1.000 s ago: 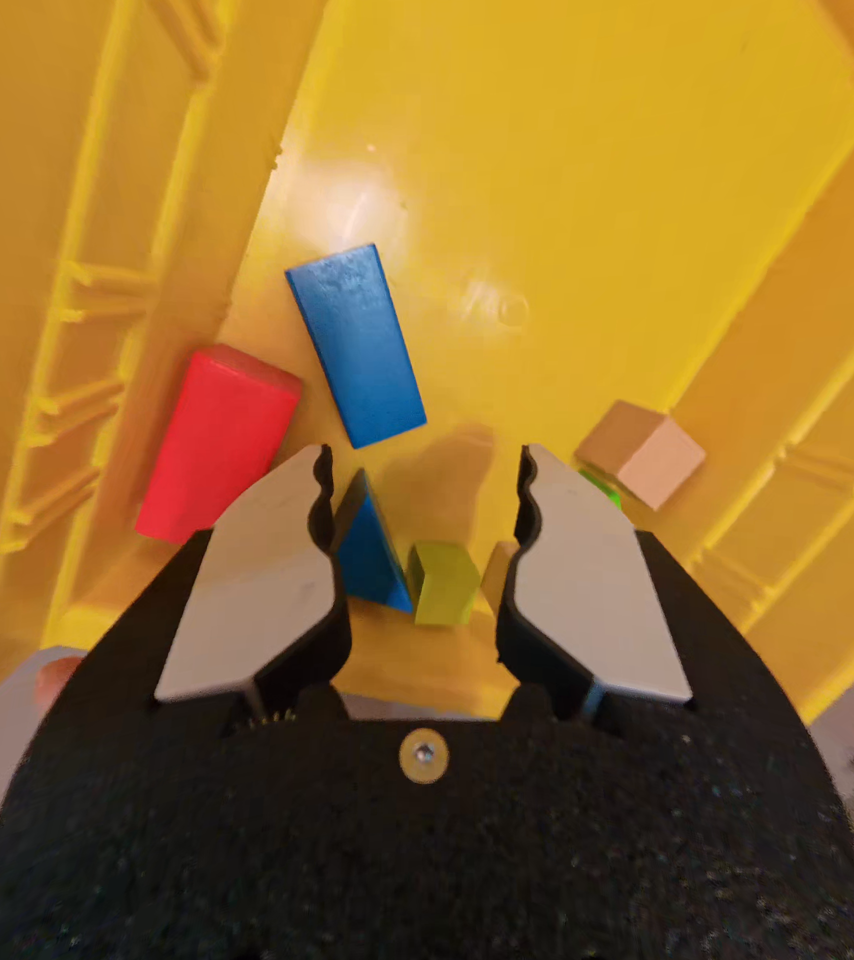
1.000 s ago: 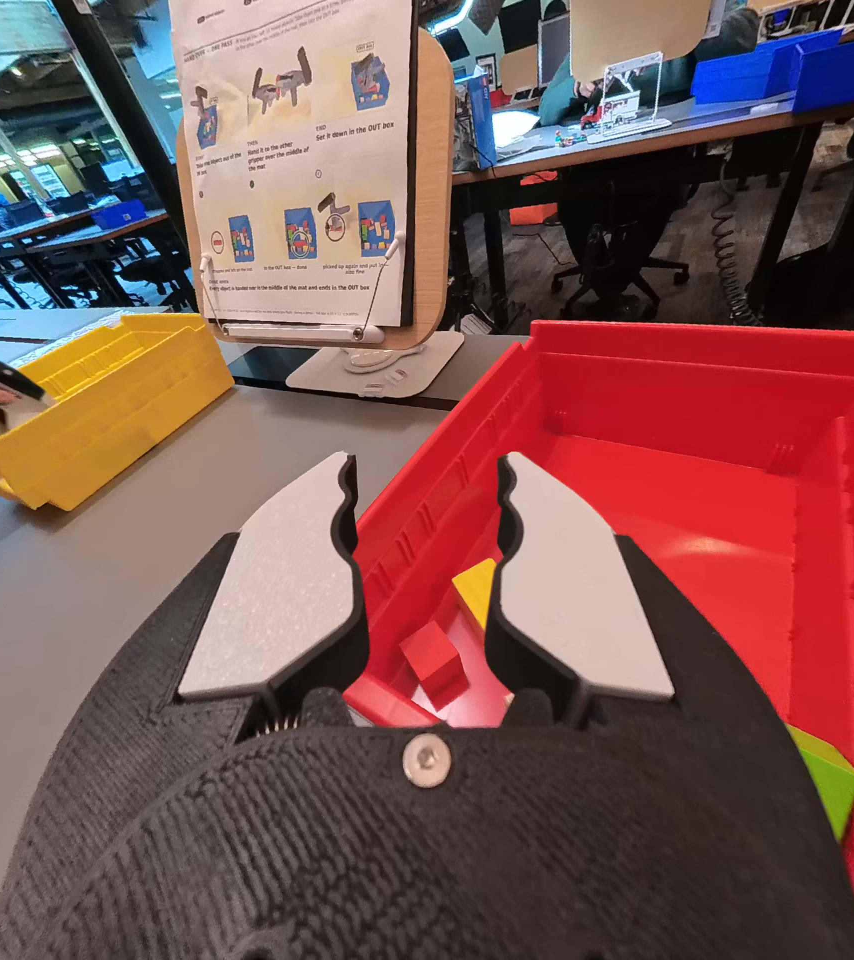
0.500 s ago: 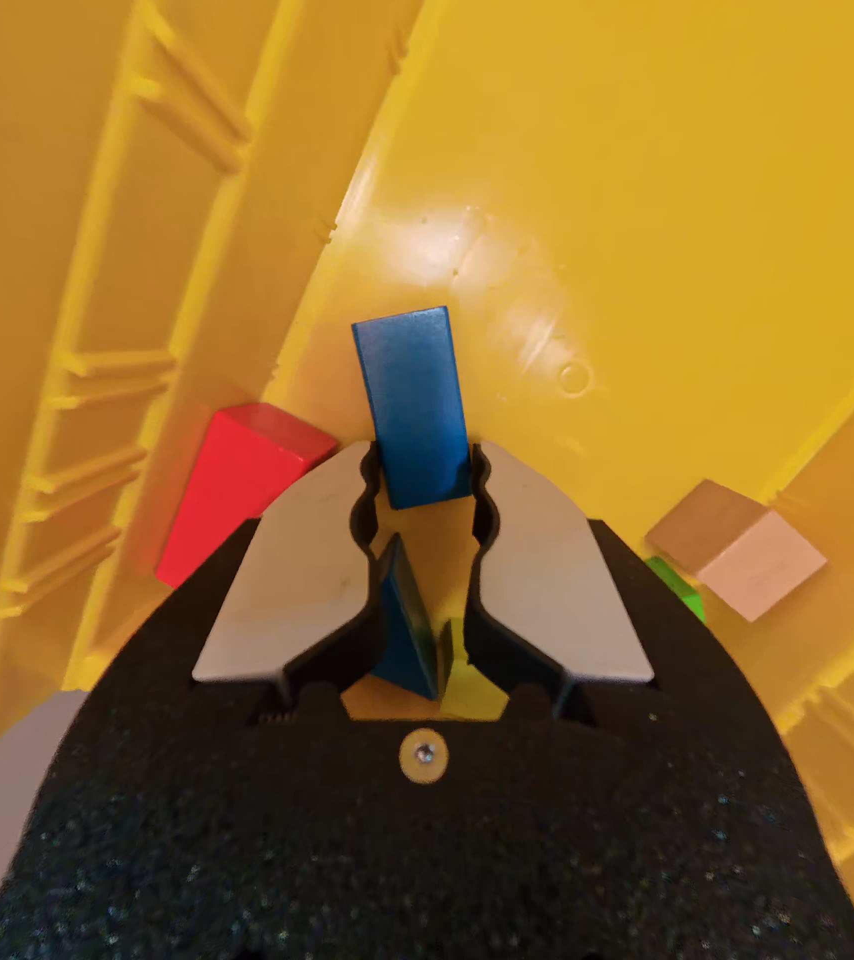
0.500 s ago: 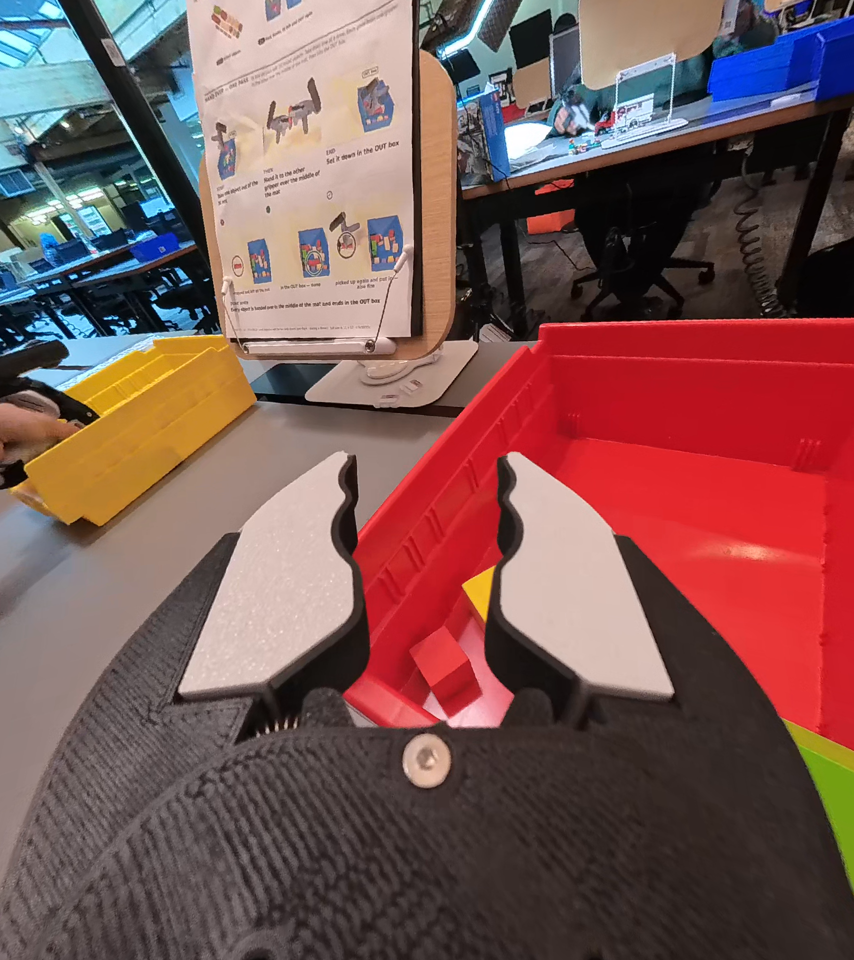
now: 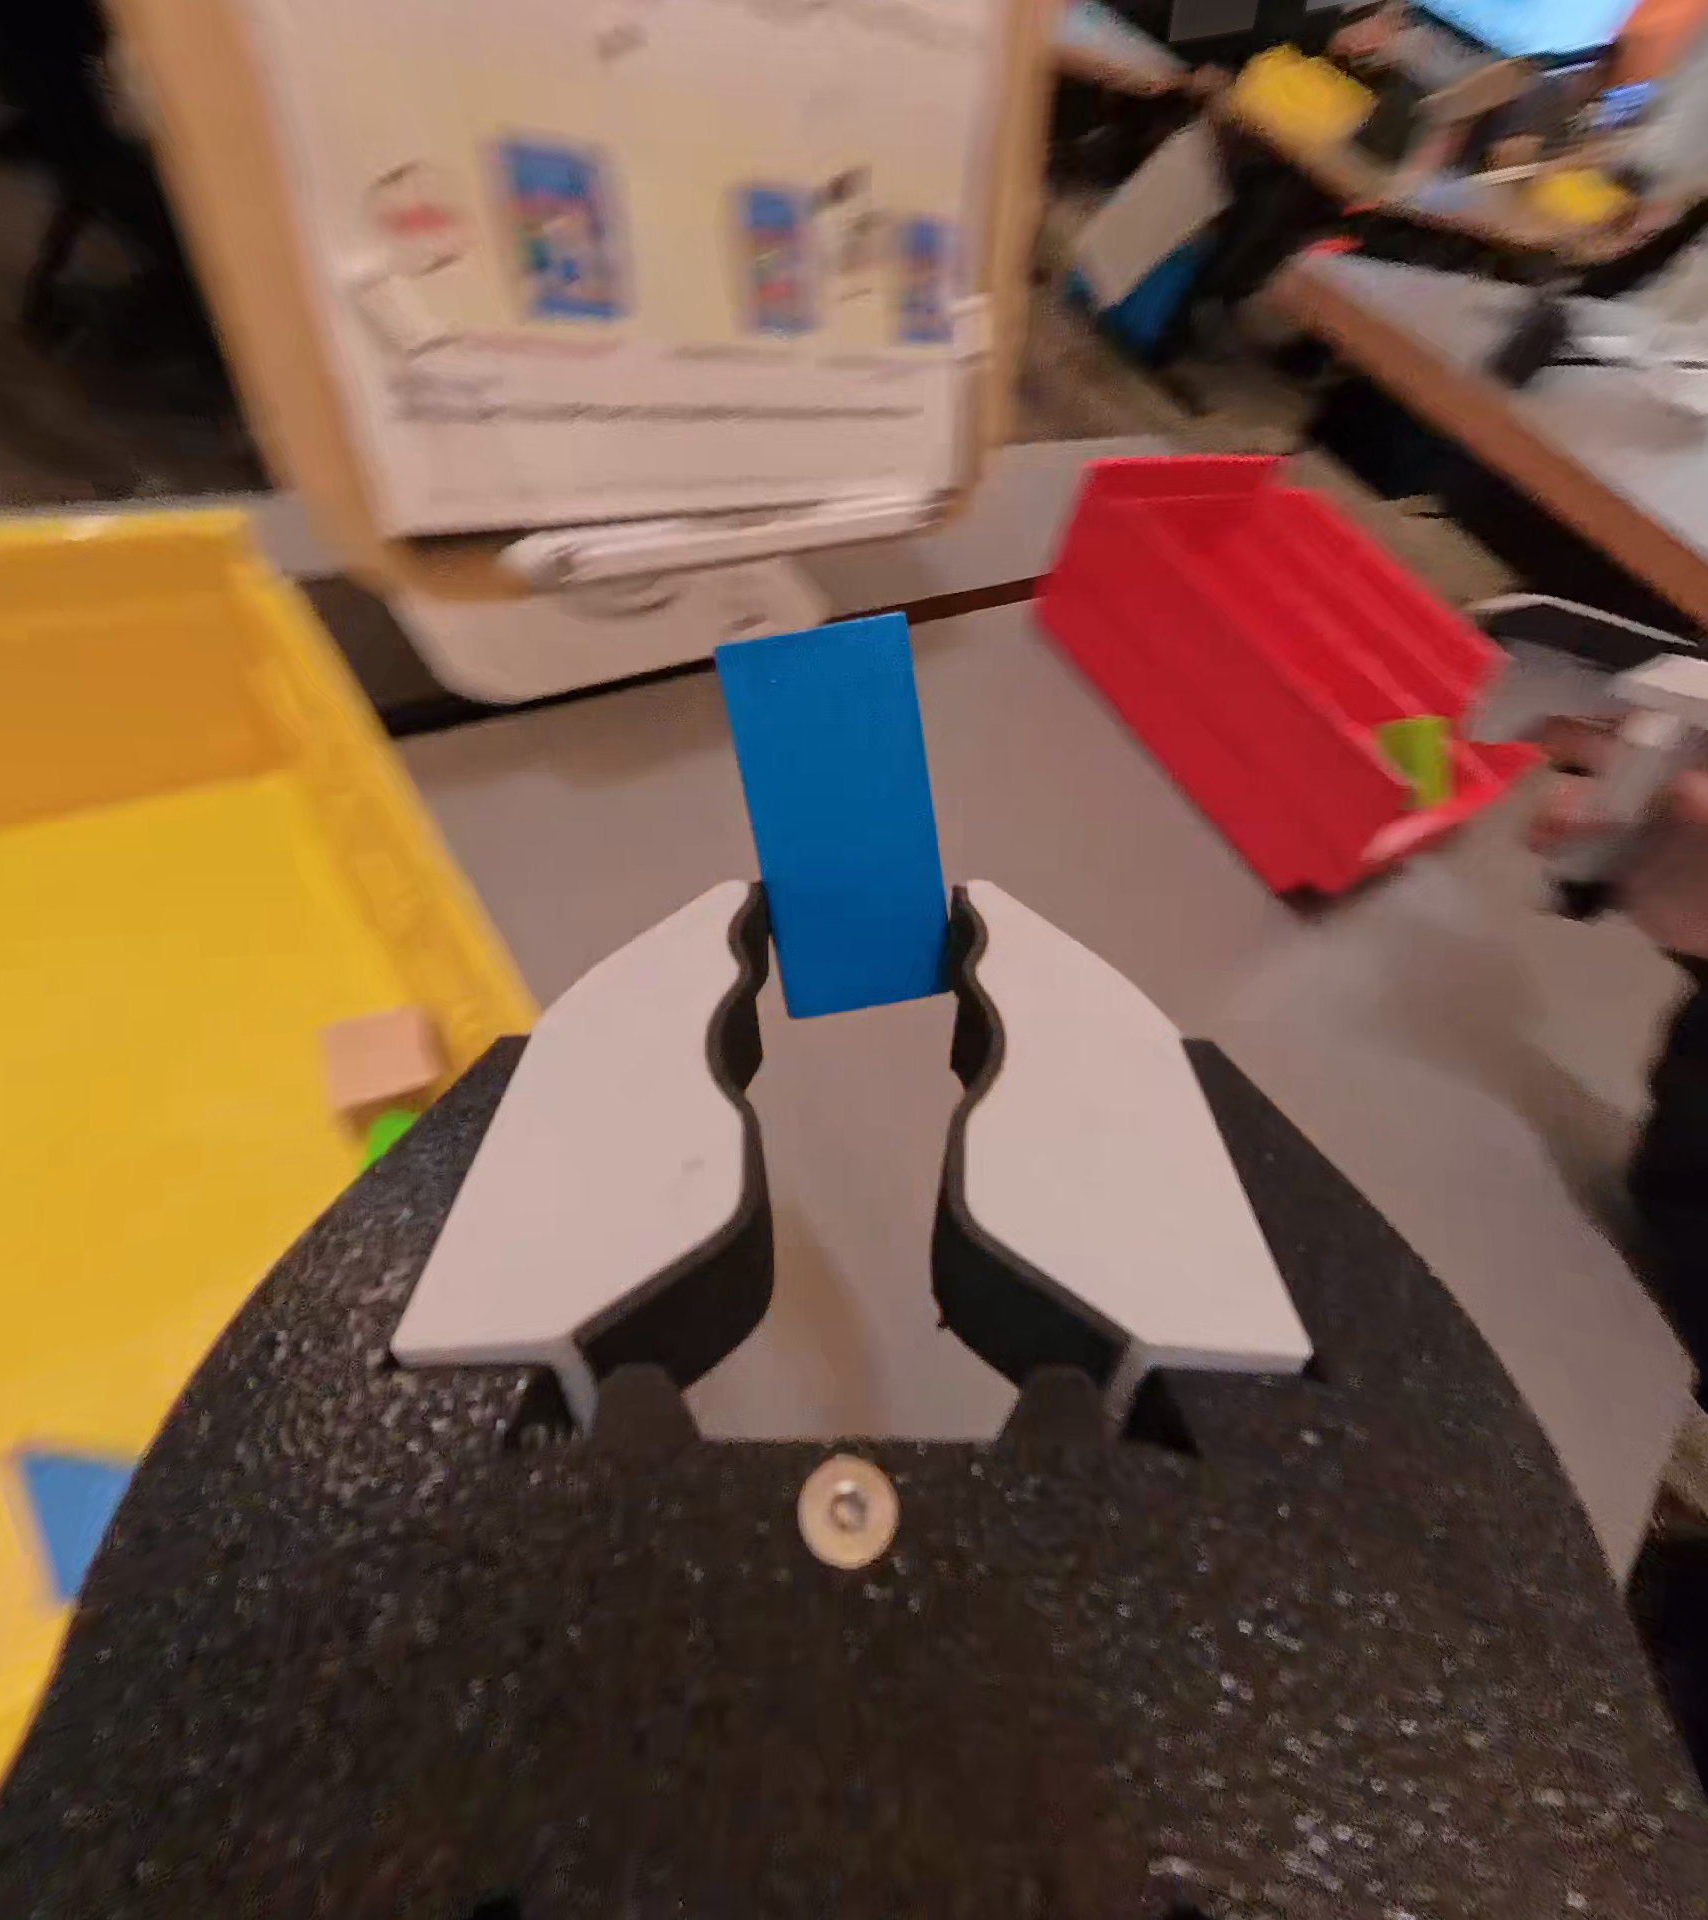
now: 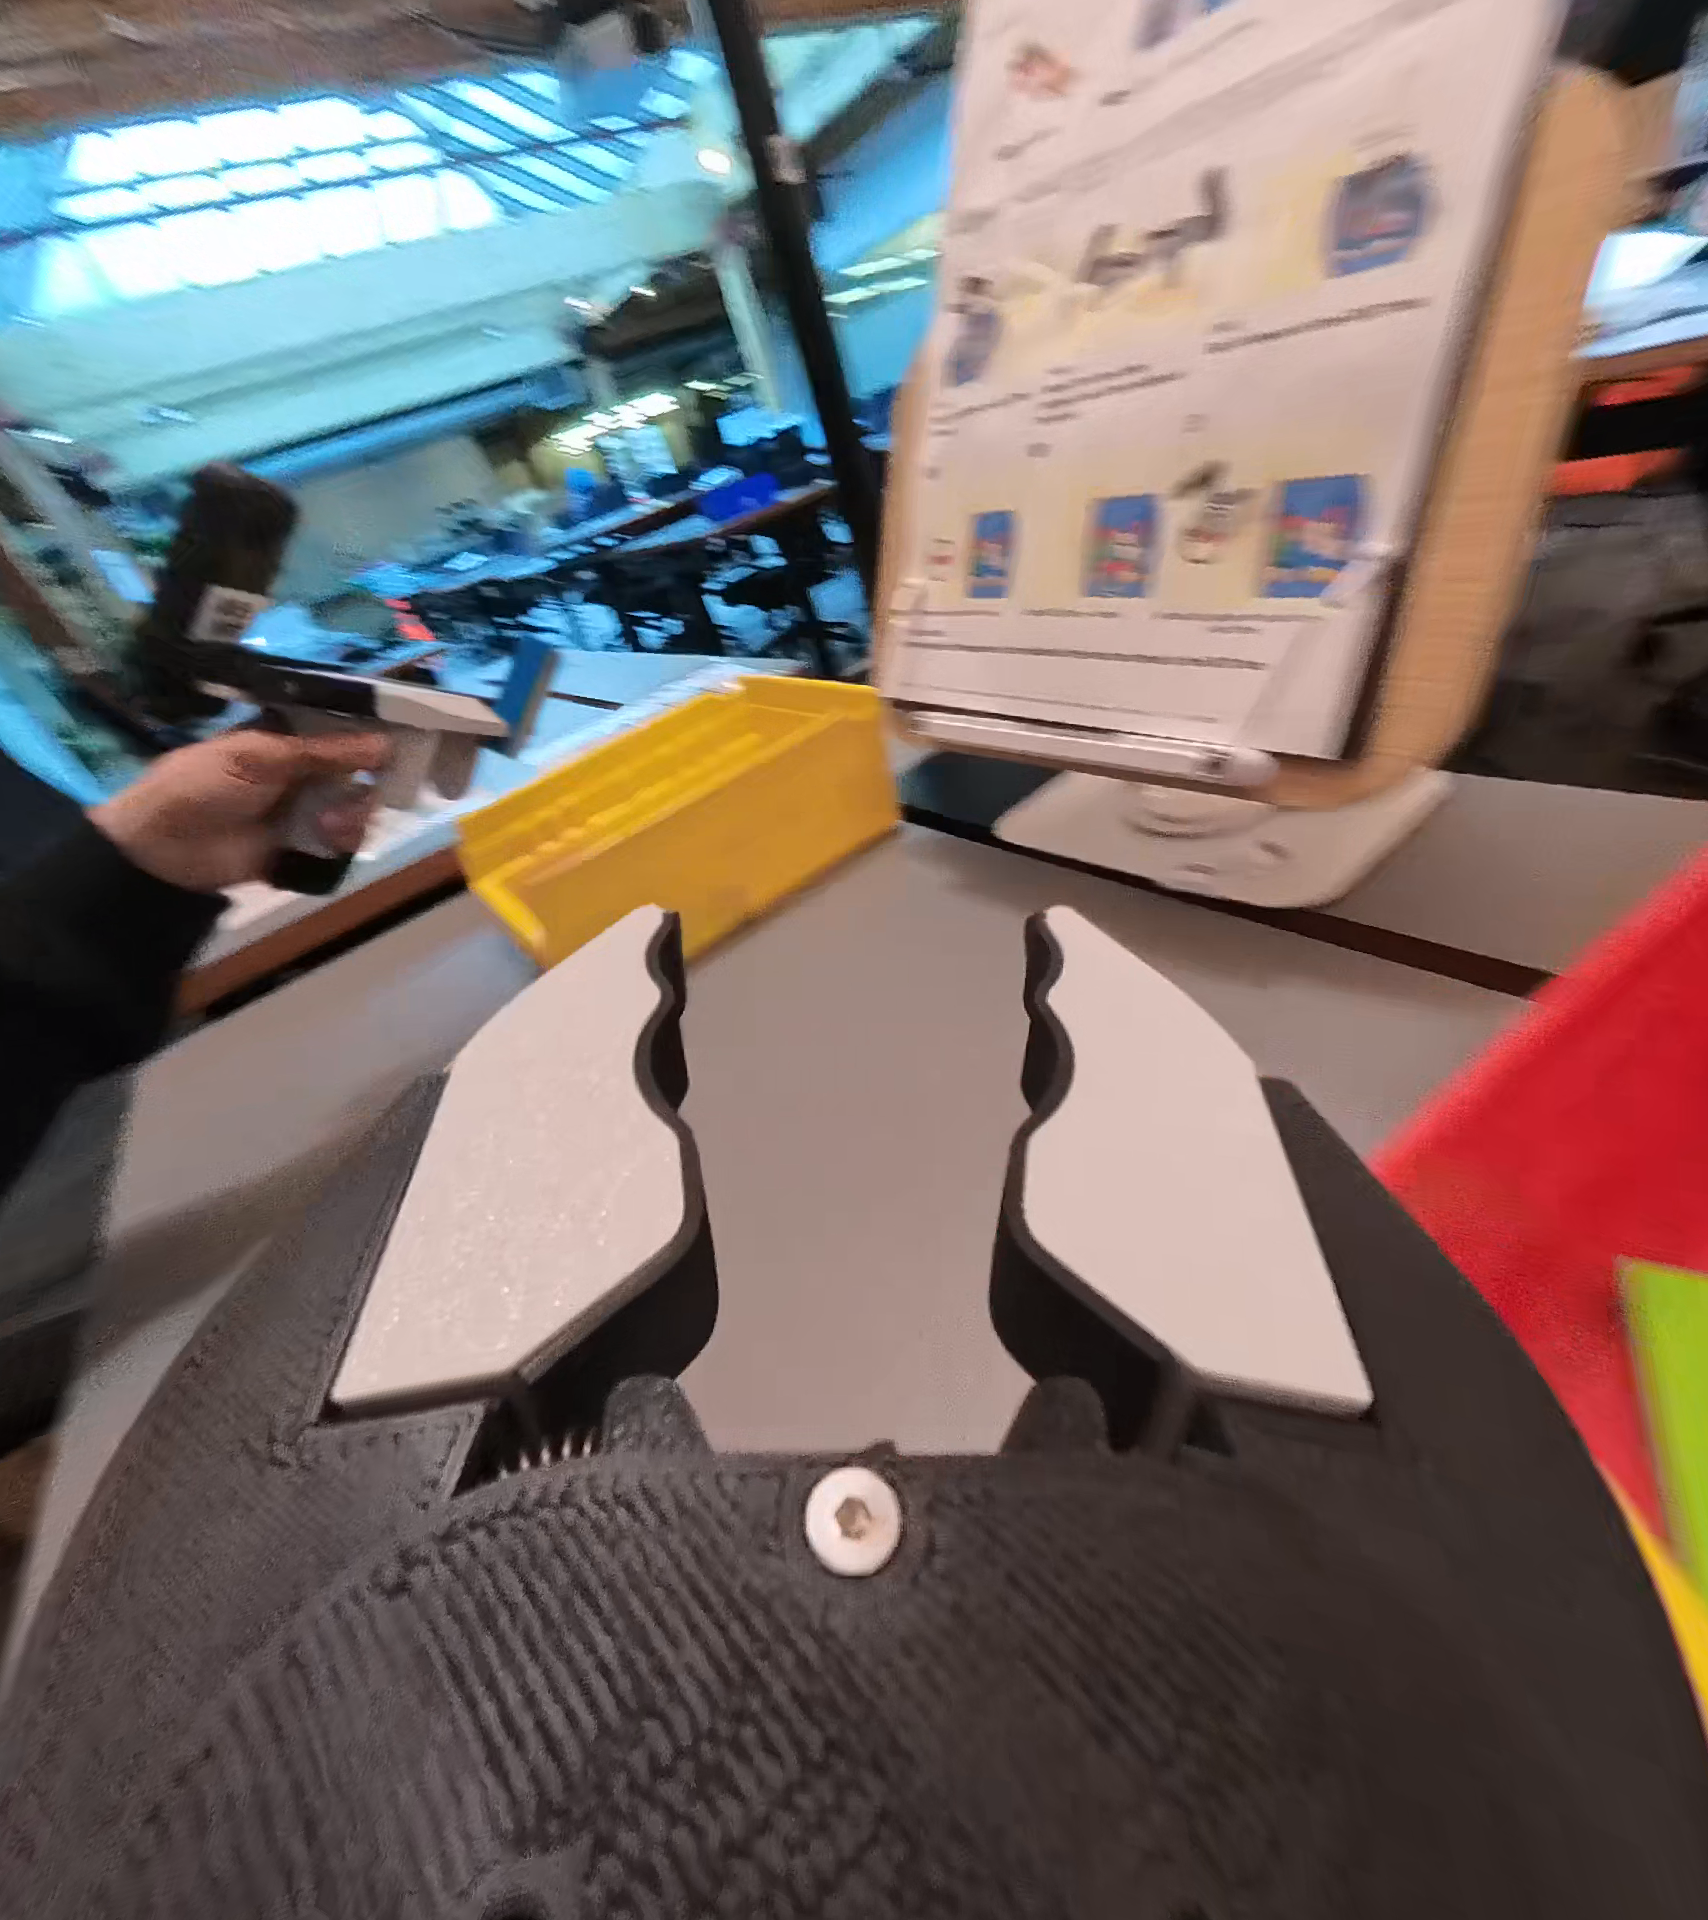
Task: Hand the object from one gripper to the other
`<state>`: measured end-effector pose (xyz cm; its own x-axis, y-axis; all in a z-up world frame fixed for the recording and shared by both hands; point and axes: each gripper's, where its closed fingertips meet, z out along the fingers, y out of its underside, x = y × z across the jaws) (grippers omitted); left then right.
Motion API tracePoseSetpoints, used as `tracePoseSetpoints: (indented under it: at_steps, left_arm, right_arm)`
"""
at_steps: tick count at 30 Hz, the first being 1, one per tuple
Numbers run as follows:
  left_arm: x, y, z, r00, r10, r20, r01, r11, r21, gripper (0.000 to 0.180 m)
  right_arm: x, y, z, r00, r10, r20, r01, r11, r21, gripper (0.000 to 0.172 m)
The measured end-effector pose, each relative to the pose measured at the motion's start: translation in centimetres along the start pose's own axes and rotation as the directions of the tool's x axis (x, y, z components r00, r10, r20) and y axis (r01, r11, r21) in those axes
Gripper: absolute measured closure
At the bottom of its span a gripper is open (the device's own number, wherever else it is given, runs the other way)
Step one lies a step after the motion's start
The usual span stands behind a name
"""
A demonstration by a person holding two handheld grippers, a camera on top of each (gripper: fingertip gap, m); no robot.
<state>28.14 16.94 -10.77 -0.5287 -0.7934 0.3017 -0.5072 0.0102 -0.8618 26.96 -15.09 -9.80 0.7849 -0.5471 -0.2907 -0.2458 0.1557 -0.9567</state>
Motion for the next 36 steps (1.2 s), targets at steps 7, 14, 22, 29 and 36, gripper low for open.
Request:
tracePoseSetpoints:
  at_steps: [7, 14, 22, 29, 36]
  left_arm:
    - [16.2, 2.0, -1.1, 0.838, 0.31, -0.45, -0.211, 0.943, 0.257, 0.148]
    - [23.1, 4.8, -0.5, 0.685, 0.478, -0.55, -0.354, 0.878, 0.322, 0.148]
    - [25.1, 5.4, -0.4, 0.635, 0.525, -0.567, -0.415, 0.851, 0.322, 0.148]
    - [24.1, 5.0, 1.1, 0.719, 0.486, -0.497, -0.385, 0.874, 0.297, 0.145]
    - [20.7, 4.8, 1.7, 0.827, 0.402, -0.392, -0.312, 0.91, 0.274, 0.137]
  right_arm:
    - [-11.8, 1.1, 4.0, 0.885, 0.052, 0.462, -0.043, 0.999, -0.031, 0.095]
    - [-18.6, 1.8, 3.4, 0.738, 0.005, 0.675, 0.034, 0.998, -0.044, 0.103]
    - [-20.8, 1.7, 3.0, 0.687, -0.123, 0.716, 0.126, 0.991, 0.05, 0.133]
    - [-19.5, 1.6, 3.5, 0.742, -0.181, 0.645, 0.177, 0.982, 0.071, 0.139]
    - [-2.7, -0.6, 0.9, 0.989, -0.151, -0.005, 0.151, 0.989, -0.008, 0.139]
